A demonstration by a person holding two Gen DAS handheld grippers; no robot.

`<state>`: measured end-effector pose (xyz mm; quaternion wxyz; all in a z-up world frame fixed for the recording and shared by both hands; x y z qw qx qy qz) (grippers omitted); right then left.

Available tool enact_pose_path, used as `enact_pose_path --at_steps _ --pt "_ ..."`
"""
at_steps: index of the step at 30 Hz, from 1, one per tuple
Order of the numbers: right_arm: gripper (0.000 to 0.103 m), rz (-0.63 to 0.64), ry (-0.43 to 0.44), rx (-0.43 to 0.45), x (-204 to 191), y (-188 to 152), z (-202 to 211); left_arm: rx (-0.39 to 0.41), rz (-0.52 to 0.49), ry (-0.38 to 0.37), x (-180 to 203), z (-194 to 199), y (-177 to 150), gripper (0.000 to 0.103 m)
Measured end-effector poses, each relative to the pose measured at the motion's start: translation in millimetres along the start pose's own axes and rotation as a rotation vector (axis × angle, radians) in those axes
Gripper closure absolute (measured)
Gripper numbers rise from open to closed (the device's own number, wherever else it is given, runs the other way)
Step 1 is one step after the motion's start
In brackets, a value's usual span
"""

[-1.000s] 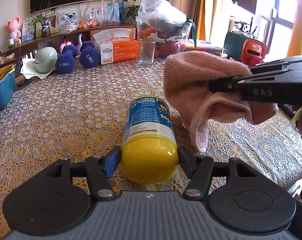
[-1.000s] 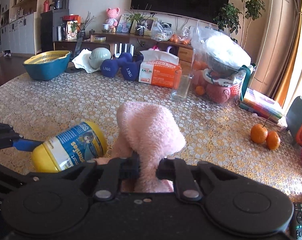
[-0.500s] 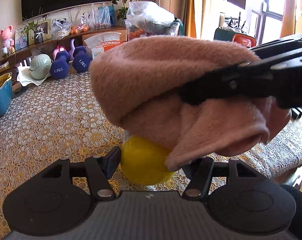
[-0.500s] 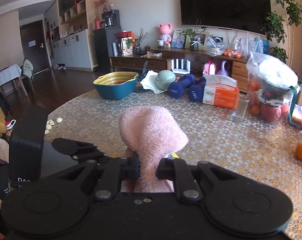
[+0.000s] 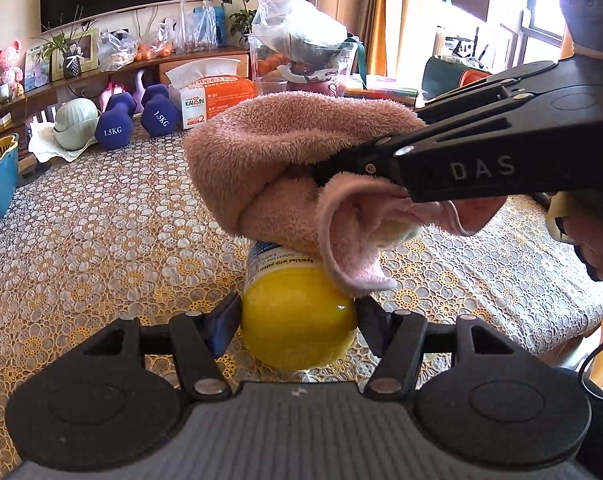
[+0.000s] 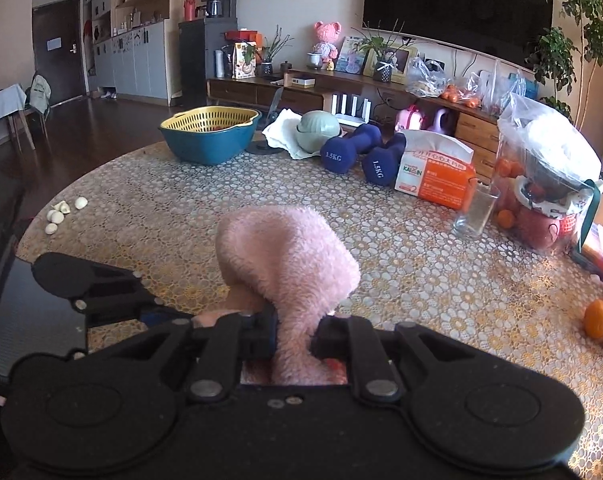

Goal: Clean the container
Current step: 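Lift the pink towel with the right gripper and rub it over the bottle cap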

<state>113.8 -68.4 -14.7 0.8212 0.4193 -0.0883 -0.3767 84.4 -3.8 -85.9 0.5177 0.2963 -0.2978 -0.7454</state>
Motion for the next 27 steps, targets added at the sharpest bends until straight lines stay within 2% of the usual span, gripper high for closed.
enact_pose_path --at_steps 6,10,14,19,22,25,27 --pt "0.088 0.007 -0.062 -0.006 19 13 -20 0.003 0.036 -0.022 -5 1 0 0.041" --pt "0.088 -0.034 -0.085 -0.017 33 17 -33 -0.002 0.046 -0.032 -8 0 -5 0.041" --pt "0.089 -0.060 -0.124 -0.052 46 9 -48 0.006 0.054 -0.043 -10 0 -8 0.041" --pt "0.089 -0.094 -0.113 -0.068 52 -3 -52 0.003 0.051 -0.046 -10 0 -7 0.041" --pt "0.090 -0.065 -0.133 -0.065 51 -3 -50 -0.004 0.026 -0.023 -8 1 -7 0.041" --pt "0.090 -0.098 -0.124 -0.035 54 6 -35 -0.004 -0.041 0.023 -4 4 -6 0.040" --pt "0.090 -0.104 -0.118 -0.019 55 7 -23 0.007 -0.090 0.065 -1 9 -3 0.036"
Point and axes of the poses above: each gripper's, at about its wrist camera, not at the fingertips, and z roughly against the way its jaws point, x to its right, y to its top, the point moved 9 cm from there along -z, roughly the way its jaws point, and after that the axes turned 15 degrees about -z, right-handed, at the moved point
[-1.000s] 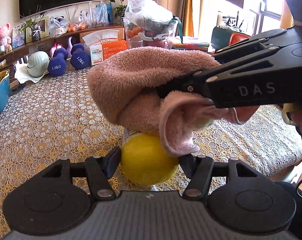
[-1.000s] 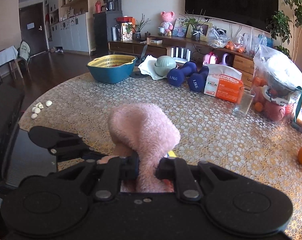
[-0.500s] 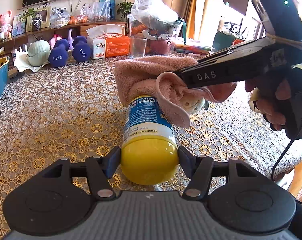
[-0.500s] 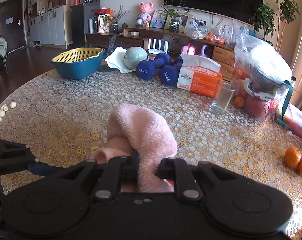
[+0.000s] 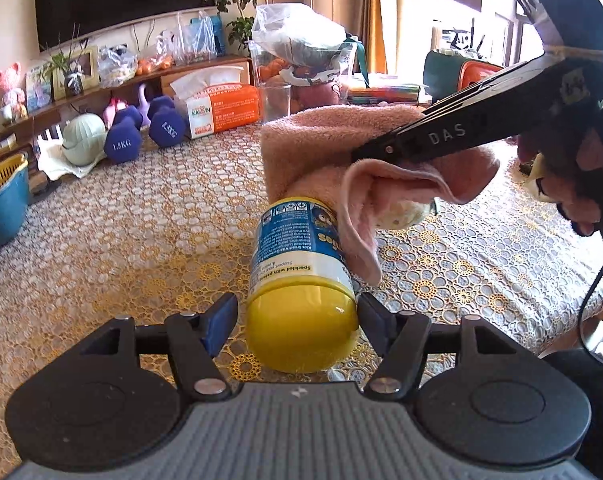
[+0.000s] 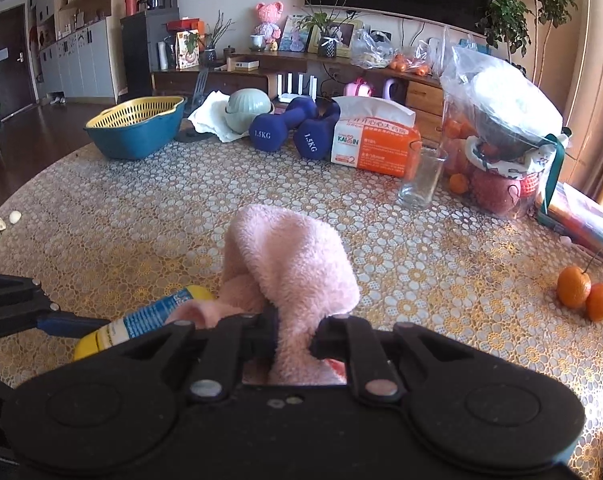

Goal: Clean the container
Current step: 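Lift the pink towel with the right gripper and rub it over the bottle cap, then raise the towel and wipe it down over the bottle with the right gripper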

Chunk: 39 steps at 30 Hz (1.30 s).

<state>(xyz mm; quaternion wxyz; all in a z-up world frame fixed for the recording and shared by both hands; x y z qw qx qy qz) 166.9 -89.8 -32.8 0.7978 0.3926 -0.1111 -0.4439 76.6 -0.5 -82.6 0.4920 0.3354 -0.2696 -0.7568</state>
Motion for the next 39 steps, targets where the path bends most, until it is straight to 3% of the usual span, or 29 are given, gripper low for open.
enact_pose_path --at_steps 5,10,16,19,22,26,32,39 --pt "0.090 0.003 0.007 0.027 2 -5 26 0.019 -0.084 0.059 7 10 7 0.034" --pt "0.090 0.016 0.038 0.071 -5 -4 54 0.016 -0.113 0.072 15 14 13 0.034" --pt "0.090 0.048 0.054 0.118 -16 4 75 -0.029 0.149 -0.033 -10 5 8 0.034" --pt "0.091 0.052 0.066 0.122 -19 5 79 -0.053 0.191 -0.087 -11 -3 4 0.032" --pt "0.091 0.053 0.111 0.126 -27 7 85 -0.058 0.183 -0.102 -6 -7 3 0.032" --pt "0.091 0.063 0.212 0.119 -47 6 90 -0.052 0.130 -0.089 7 -7 6 0.040" --pt "0.091 0.090 0.316 0.022 -78 -12 69 -0.037 0.037 -0.051 18 -5 9 0.041" --pt "0.091 0.092 0.308 -0.070 -82 -35 35 -0.020 -0.025 -0.035 24 -3 10 0.041"
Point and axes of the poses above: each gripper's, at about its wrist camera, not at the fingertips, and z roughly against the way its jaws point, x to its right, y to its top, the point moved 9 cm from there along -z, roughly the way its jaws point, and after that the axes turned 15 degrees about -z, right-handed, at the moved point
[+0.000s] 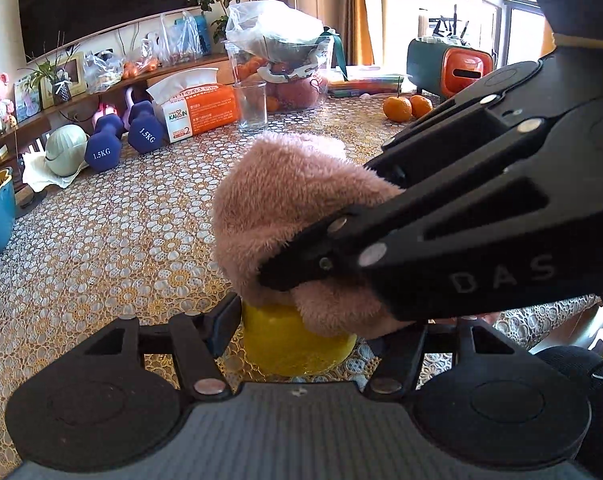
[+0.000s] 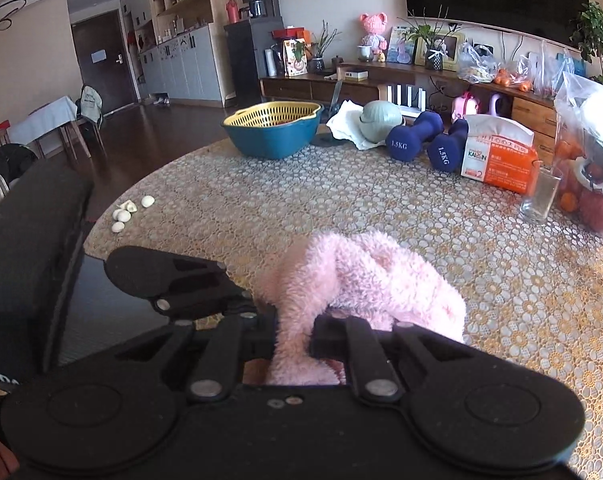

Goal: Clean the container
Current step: 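Raise the towel and wipe it down over the bottle with the right gripper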

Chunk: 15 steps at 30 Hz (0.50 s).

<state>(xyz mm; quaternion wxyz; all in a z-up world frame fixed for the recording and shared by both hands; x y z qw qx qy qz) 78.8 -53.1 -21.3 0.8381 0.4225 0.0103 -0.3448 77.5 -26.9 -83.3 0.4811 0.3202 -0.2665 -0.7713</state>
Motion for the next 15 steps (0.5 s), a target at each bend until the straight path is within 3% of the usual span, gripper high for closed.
enact_pose_path --at_steps 15 --pt "0.091 -0.055 -0.103 0.037 59 21 -15 0.017 -0.065 0.003 2 0 1 0.041"
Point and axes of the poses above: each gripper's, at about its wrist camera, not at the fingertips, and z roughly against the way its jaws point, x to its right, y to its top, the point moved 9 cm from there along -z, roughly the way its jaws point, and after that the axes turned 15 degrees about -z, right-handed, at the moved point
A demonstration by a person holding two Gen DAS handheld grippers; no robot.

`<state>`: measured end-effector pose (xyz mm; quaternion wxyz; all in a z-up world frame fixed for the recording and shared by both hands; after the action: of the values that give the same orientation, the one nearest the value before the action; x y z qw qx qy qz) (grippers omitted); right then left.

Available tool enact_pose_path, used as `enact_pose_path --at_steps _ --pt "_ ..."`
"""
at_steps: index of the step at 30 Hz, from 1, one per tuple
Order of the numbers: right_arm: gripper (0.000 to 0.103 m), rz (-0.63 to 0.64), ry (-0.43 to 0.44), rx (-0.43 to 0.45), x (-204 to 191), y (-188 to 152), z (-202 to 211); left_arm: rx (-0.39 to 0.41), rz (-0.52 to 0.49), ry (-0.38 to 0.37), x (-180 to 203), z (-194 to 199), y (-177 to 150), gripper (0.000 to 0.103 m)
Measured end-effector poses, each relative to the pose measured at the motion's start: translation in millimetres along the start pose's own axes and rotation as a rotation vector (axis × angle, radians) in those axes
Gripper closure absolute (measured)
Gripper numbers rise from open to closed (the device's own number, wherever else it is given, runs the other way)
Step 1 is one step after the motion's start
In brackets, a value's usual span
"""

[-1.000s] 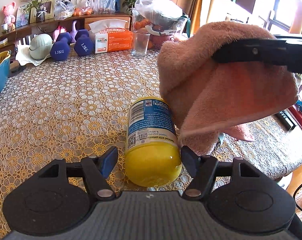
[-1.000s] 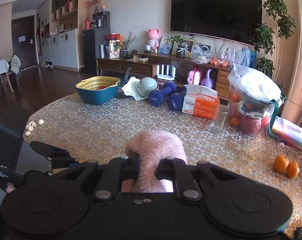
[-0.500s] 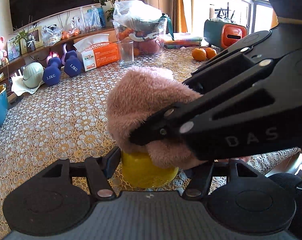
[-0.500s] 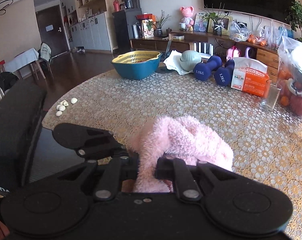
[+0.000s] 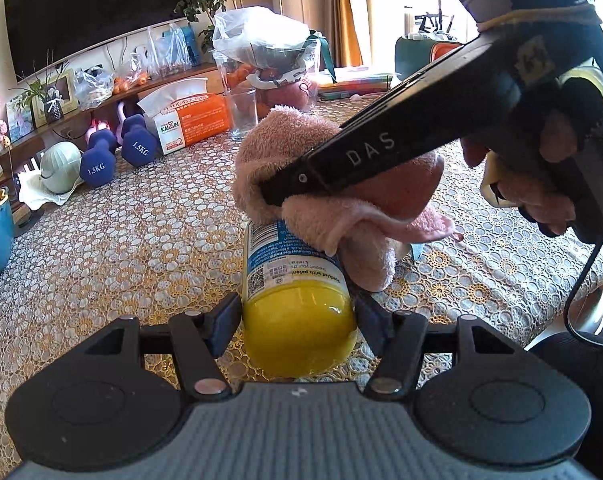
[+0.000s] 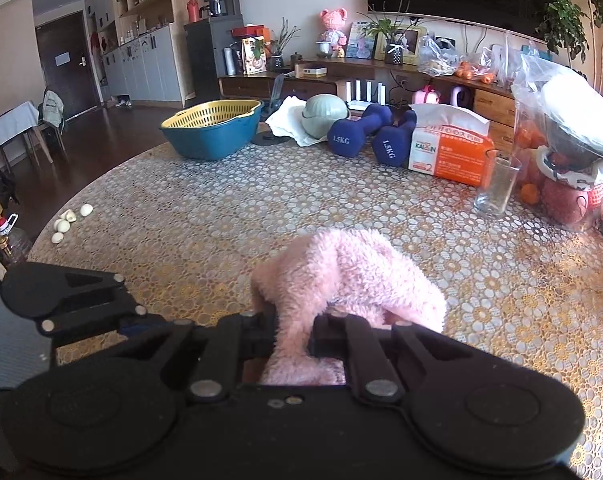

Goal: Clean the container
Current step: 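Raise the towel and wipe it down over the bottle with the right gripper, then rub the towel across the bottle cap with the right gripper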

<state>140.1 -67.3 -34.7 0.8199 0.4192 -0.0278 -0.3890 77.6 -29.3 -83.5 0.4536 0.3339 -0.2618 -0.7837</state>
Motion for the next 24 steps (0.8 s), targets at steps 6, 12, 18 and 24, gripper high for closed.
enact_pose_path --at_steps 6,12,18,24 --pt "0.090 -0.044 -0.036 0.004 21 7 -5 -0.003 -0.020 0.000 0 -1 1 0.041" --pt "0.090 -0.113 -0.080 -0.029 42 -5 -16 -0.002 -0.012 0.000 -2 -1 0 0.041" --pt "0.091 -0.050 -0.136 -0.048 45 -21 -14 -0.002 -0.022 0.001 -2 -1 -1 0.041" --pt "0.091 -0.021 -0.138 0.022 37 -5 20 -0.006 -0.007 -0.007 -5 -2 0 0.041"
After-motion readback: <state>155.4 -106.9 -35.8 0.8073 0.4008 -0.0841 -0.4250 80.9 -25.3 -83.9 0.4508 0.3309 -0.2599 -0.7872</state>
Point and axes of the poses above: each gripper's, at about its wrist camera, not at the fingertips, and z roughly against the way its jaws point, x to its right, y to its top, the point moved 9 cm from there along -z, roughly the way its jaws point, and after that the axes turned 15 degrees about -z, right-handed, at the moved point
